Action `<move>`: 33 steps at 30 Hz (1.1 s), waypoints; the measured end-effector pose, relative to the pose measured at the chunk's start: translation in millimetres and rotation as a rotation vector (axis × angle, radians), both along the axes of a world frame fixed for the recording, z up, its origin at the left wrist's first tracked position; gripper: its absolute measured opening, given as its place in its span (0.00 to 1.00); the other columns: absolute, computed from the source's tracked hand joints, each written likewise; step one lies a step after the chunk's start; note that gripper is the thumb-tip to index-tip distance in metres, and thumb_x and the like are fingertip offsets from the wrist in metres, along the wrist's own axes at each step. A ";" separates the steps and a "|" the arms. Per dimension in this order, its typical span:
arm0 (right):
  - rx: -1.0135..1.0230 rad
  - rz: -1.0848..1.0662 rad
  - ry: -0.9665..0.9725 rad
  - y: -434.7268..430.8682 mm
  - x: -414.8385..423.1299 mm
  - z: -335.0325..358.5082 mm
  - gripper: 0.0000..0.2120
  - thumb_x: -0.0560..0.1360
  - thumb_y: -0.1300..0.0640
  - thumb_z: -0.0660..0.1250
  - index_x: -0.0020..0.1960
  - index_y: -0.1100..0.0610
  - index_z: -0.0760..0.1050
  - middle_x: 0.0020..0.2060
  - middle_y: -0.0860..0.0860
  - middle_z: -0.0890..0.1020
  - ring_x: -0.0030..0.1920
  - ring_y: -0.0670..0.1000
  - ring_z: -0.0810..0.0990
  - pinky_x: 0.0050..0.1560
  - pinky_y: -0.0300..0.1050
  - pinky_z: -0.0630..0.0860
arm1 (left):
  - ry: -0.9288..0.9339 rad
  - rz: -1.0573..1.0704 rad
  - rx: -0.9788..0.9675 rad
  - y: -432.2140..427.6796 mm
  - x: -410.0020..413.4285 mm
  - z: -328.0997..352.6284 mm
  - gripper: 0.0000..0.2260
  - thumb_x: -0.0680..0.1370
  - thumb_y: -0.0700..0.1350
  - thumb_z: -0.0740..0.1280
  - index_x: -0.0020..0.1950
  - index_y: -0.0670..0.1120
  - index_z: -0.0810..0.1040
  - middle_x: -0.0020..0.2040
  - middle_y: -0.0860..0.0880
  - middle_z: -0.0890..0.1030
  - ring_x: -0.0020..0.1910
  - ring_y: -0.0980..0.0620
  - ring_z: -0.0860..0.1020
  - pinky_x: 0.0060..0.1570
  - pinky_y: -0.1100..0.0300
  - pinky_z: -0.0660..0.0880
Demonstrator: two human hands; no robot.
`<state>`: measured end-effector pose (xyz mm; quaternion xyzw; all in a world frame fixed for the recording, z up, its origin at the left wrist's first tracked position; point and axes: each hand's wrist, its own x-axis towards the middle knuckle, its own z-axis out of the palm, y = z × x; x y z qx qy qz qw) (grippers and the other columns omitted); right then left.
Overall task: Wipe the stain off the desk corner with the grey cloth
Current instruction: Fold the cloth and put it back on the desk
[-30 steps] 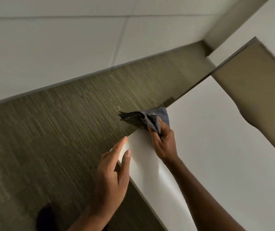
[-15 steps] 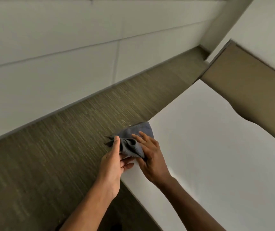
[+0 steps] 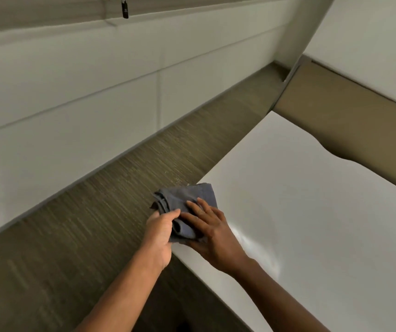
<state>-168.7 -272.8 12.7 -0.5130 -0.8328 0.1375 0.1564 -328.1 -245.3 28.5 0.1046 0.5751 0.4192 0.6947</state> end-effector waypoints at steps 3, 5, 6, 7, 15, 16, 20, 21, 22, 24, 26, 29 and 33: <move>-0.143 -0.010 0.000 -9.0 1.1 4.6 0.42 0.75 0.29 0.63 0.81 0.39 0.48 0.83 0.42 0.48 0.82 0.46 0.41 0.80 0.58 0.54 | 0.039 0.006 0.013 5.3 -6.6 -6.8 0.09 0.80 0.40 0.69 0.59 0.49 0.80 0.49 0.44 0.85 0.46 0.45 0.85 0.30 0.57 0.80; -0.225 -0.034 0.088 -16.3 7.5 11.0 0.48 0.71 0.26 0.66 0.81 0.38 0.44 0.82 0.39 0.46 0.82 0.45 0.42 0.80 0.56 0.52 | 0.044 -0.015 0.028 8.4 -11.2 -8.5 0.09 0.80 0.40 0.70 0.58 0.51 0.80 0.49 0.46 0.86 0.46 0.46 0.85 0.30 0.58 0.80; -0.269 -0.082 0.177 -20.1 11.7 15.4 0.49 0.70 0.26 0.68 0.80 0.36 0.45 0.82 0.38 0.47 0.82 0.44 0.45 0.79 0.52 0.53 | 0.043 -0.031 0.036 9.6 -13.1 -8.5 0.10 0.80 0.40 0.70 0.58 0.52 0.80 0.50 0.46 0.86 0.48 0.46 0.85 0.33 0.57 0.81; -0.312 -0.159 0.286 -23.9 15.2 19.8 0.48 0.69 0.26 0.68 0.80 0.34 0.47 0.81 0.36 0.50 0.81 0.42 0.50 0.77 0.49 0.56 | 0.043 -0.048 0.047 11.0 -14.5 -8.1 0.10 0.80 0.40 0.70 0.59 0.52 0.80 0.52 0.46 0.86 0.50 0.46 0.85 0.37 0.55 0.81; -0.364 -0.987 0.892 -17.1 6.2 26.0 0.23 0.78 0.46 0.70 0.70 0.53 0.74 0.62 0.53 0.82 0.61 0.53 0.81 0.64 0.53 0.78 | 0.011 -0.184 0.128 25.9 -23.7 6.9 0.11 0.80 0.39 0.69 0.56 0.54 0.81 0.57 0.48 0.85 0.57 0.46 0.83 0.52 0.50 0.81; -0.398 -1.030 0.946 -15.3 2.3 25.4 0.21 0.79 0.48 0.70 0.69 0.54 0.75 0.60 0.54 0.83 0.59 0.54 0.82 0.64 0.55 0.79 | -0.002 -0.200 0.137 28.2 -25.0 10.0 0.11 0.80 0.38 0.69 0.57 0.54 0.81 0.58 0.47 0.84 0.58 0.45 0.82 0.53 0.49 0.81; -0.479 -1.105 1.038 -10.1 -12.5 24.3 0.20 0.80 0.51 0.69 0.69 0.58 0.75 0.59 0.57 0.83 0.58 0.56 0.83 0.65 0.57 0.78 | -0.052 -0.283 0.187 37.0 -28.3 27.7 0.12 0.81 0.38 0.68 0.62 0.52 0.80 0.62 0.45 0.83 0.61 0.43 0.81 0.55 0.46 0.80; -0.496 -1.113 1.066 -8.3 -14.5 24.7 0.20 0.80 0.51 0.69 0.69 0.58 0.74 0.59 0.57 0.82 0.58 0.56 0.83 0.66 0.57 0.78 | -0.065 -0.301 0.198 39.1 -28.6 32.1 0.13 0.81 0.39 0.68 0.63 0.51 0.80 0.62 0.45 0.83 0.61 0.43 0.81 0.54 0.47 0.80; -0.517 -1.116 1.104 -7.1 -16.2 25.5 0.20 0.80 0.51 0.69 0.69 0.58 0.74 0.60 0.57 0.82 0.58 0.56 0.82 0.66 0.57 0.78 | -0.081 -0.317 0.204 41.0 -28.9 36.1 0.13 0.80 0.39 0.68 0.63 0.51 0.80 0.62 0.45 0.84 0.61 0.43 0.81 0.52 0.48 0.80; -0.573 -1.105 1.188 -5.8 -19.1 27.0 0.19 0.80 0.50 0.68 0.67 0.57 0.75 0.60 0.57 0.82 0.59 0.56 0.82 0.65 0.56 0.78 | -0.114 -0.349 0.212 44.8 -29.4 43.5 0.13 0.79 0.39 0.69 0.62 0.52 0.81 0.59 0.45 0.85 0.60 0.44 0.82 0.49 0.49 0.81; -0.650 -1.082 1.293 -5.2 -21.2 29.4 0.17 0.80 0.47 0.68 0.64 0.56 0.77 0.60 0.56 0.83 0.59 0.57 0.83 0.62 0.55 0.79 | -0.165 -0.393 0.230 47.6 -29.0 51.7 0.13 0.78 0.40 0.70 0.61 0.52 0.82 0.56 0.47 0.88 0.56 0.46 0.85 0.44 0.51 0.83; -0.731 -1.088 1.589 -6.1 -22.3 35.7 0.18 0.78 0.46 0.70 0.62 0.56 0.79 0.55 0.58 0.86 0.56 0.59 0.85 0.58 0.58 0.82 | -0.236 -0.455 0.261 50.7 -25.7 62.5 0.13 0.78 0.39 0.69 0.61 0.52 0.83 0.55 0.47 0.88 0.52 0.48 0.87 0.42 0.52 0.84; -0.598 -1.076 1.774 -10.1 -12.1 44.3 0.18 0.76 0.52 0.73 0.62 0.60 0.79 0.56 0.59 0.86 0.56 0.61 0.85 0.51 0.58 0.83 | -0.177 -0.527 0.333 57.5 -17.5 75.8 0.14 0.80 0.38 0.68 0.64 0.49 0.81 0.57 0.46 0.88 0.57 0.46 0.85 0.50 0.51 0.83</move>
